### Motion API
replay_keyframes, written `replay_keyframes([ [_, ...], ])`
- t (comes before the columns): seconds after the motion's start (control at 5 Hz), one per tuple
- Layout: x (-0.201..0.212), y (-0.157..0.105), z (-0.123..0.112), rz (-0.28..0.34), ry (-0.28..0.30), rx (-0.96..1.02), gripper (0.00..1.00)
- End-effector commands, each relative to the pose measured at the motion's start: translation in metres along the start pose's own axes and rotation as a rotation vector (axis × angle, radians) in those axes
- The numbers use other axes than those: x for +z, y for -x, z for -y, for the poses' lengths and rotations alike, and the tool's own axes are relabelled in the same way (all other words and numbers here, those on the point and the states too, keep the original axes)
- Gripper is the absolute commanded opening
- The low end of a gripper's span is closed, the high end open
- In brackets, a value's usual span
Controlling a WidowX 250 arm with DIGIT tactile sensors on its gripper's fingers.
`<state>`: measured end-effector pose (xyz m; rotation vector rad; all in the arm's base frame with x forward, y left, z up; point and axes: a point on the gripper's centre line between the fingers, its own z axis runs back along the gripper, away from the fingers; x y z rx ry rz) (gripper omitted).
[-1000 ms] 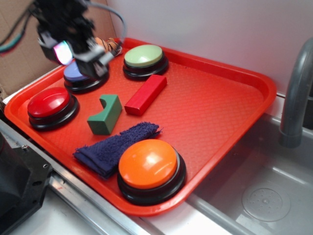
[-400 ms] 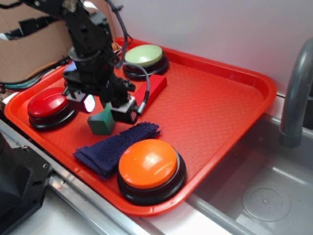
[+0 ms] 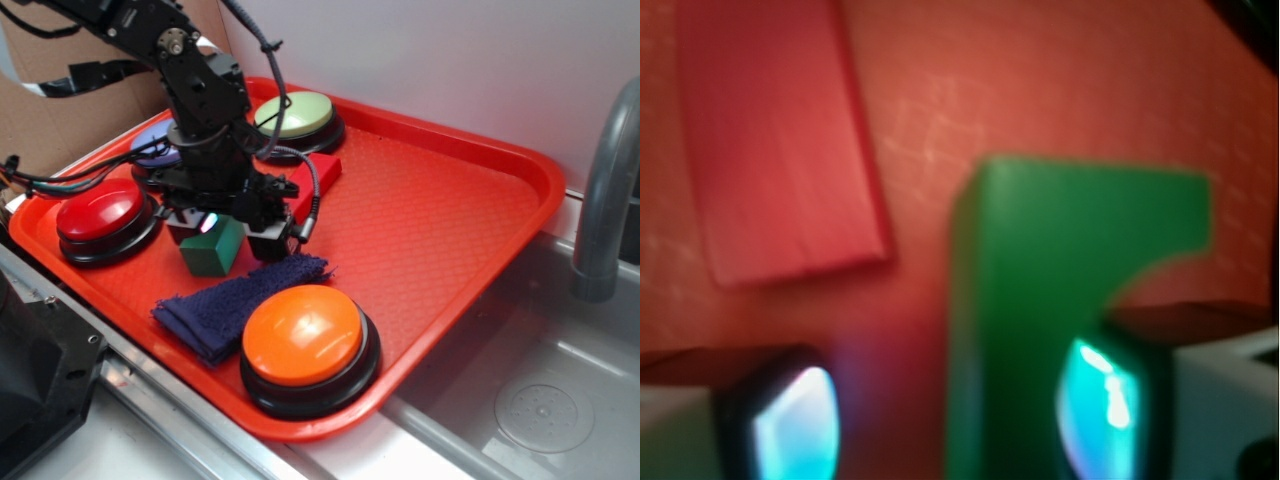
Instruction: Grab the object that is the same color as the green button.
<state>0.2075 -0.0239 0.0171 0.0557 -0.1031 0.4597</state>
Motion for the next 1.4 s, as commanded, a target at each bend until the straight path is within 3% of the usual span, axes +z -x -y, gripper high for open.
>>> replay_keyframes([
  [0.0, 0.016, -0.012, 0.001, -0.055, 0.010, -0.174, 0.00],
  [0.4, 0.087, -0.034, 0.003, -0.005, 0.038, -0.438, 0.00],
  [0.6, 0.131, -0.031, 0.009, -0.012, 0.076, -0.604, 0.00],
  [0.8, 0.161, -0.023, 0.002, 0.038, 0.125, -0.625, 0.00],
  [1.0, 0.165, -0.023, -0.008, 0.039, 0.154, -0.578, 0.00],
  [1.2, 0.159, -0.027, -0.016, -0.032, 0.189, -0.523, 0.00],
])
